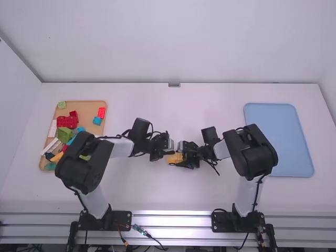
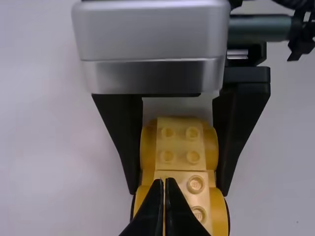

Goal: Assemble lego blocks to make yellow taxi

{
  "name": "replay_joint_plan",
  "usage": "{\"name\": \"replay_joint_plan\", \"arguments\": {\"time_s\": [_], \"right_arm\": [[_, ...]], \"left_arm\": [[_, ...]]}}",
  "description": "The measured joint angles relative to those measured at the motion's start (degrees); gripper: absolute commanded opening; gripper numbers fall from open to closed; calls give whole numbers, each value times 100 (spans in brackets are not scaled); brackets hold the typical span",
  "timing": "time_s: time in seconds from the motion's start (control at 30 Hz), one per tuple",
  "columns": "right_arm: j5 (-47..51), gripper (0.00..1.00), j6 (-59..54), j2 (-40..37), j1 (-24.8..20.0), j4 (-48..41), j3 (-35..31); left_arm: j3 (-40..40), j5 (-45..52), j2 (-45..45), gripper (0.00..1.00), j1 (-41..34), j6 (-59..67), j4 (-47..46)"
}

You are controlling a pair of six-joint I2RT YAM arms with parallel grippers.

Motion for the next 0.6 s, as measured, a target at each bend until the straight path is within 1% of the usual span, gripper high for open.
{"name": "replay_joint_plan", "arguments": {"time_s": [0.6], "right_arm": [[-11, 52, -7, -2, -2, -20, 2]], "left_arm": [[87, 555, 391, 2, -13, -4, -17]]}}
